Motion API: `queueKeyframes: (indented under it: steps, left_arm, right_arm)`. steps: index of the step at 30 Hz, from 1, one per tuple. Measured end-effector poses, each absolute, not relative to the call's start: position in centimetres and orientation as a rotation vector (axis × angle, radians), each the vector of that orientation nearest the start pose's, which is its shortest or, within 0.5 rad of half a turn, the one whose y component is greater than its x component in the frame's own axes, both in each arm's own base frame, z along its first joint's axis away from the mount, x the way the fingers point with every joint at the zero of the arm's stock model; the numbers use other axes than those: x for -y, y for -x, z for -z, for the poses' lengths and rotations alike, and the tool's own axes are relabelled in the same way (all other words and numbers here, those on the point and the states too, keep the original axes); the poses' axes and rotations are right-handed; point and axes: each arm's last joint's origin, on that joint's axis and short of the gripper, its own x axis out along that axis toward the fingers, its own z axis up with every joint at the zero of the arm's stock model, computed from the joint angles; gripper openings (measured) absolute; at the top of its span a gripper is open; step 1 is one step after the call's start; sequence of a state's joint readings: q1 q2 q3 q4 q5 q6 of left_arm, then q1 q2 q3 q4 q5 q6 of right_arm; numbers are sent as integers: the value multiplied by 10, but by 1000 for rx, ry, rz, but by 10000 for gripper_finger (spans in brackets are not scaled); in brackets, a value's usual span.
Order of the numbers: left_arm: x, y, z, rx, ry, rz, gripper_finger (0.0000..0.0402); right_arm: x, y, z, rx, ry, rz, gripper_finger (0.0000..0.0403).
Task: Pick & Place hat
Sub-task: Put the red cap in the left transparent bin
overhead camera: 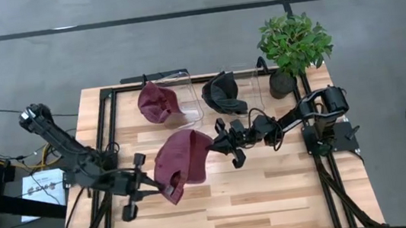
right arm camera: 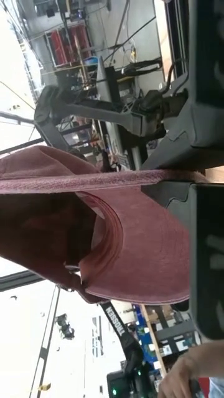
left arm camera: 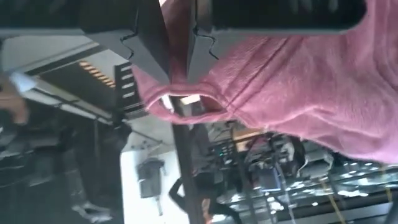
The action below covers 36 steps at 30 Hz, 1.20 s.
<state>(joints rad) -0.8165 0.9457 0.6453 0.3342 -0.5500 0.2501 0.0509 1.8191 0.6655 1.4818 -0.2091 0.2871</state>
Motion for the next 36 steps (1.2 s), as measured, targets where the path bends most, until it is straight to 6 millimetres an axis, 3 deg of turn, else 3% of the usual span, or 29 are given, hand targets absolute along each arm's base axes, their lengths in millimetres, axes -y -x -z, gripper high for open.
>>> queueKeyframes:
  steps: [8,13,23,36]
  left_arm:
    - [116,-183,-310,64,-196,93,49]
    - [96,-194,-319,95,-171,108,49]
    - [59,-210,-303,-75,-115,13,49]
    - [70,-196,-299,-158,-98,111,49]
  right_arm:
    - [-23,-330,-188,258,-252,-297,1]
    - [-23,-331,-186,238,-236,-295,1]
    - [-39,-329,-185,242,-142,-346,1]
    - [-28,-333,-176,159,-154,-181,1]
